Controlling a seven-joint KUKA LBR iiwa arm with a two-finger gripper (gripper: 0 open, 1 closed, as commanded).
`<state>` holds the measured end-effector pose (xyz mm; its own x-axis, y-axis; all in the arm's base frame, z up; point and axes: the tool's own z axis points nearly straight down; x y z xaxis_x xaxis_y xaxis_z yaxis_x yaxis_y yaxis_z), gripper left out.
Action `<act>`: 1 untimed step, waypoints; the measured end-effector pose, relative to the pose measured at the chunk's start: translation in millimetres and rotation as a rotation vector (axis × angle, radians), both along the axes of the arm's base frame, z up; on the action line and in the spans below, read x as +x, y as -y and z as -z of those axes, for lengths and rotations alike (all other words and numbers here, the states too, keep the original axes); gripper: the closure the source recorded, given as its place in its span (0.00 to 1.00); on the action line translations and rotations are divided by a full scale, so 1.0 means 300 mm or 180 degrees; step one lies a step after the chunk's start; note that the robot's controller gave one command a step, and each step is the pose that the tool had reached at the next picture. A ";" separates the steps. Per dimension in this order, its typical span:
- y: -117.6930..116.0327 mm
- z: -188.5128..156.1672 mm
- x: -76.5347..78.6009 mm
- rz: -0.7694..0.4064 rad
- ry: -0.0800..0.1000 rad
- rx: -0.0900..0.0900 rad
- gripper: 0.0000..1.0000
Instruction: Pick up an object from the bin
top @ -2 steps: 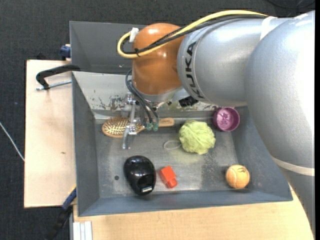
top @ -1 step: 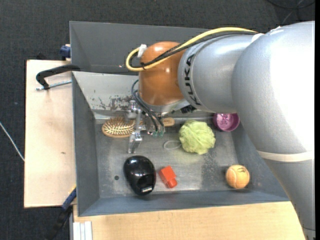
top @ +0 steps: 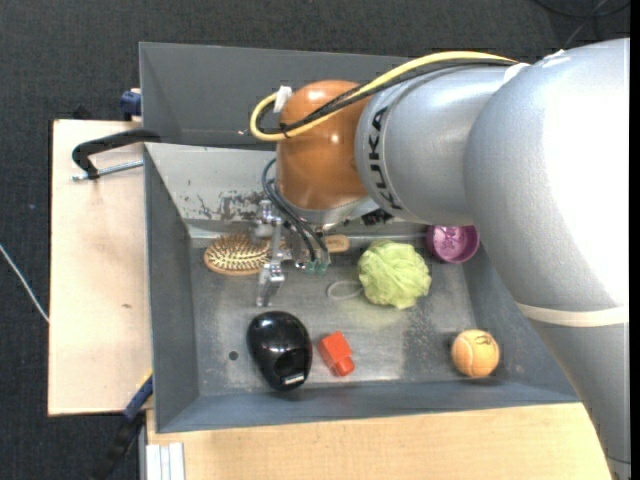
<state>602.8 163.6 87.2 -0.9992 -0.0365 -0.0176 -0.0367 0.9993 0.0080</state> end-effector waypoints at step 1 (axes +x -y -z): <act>-0.004 0.005 0.018 -0.0005 -0.0017 -0.0001 0.00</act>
Offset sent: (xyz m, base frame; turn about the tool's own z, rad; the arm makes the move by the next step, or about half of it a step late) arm -0.0033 0.0034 -0.0172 0.0487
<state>608.2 164.8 85.6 -0.9992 -0.0382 -0.0124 -0.0383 0.9992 0.0079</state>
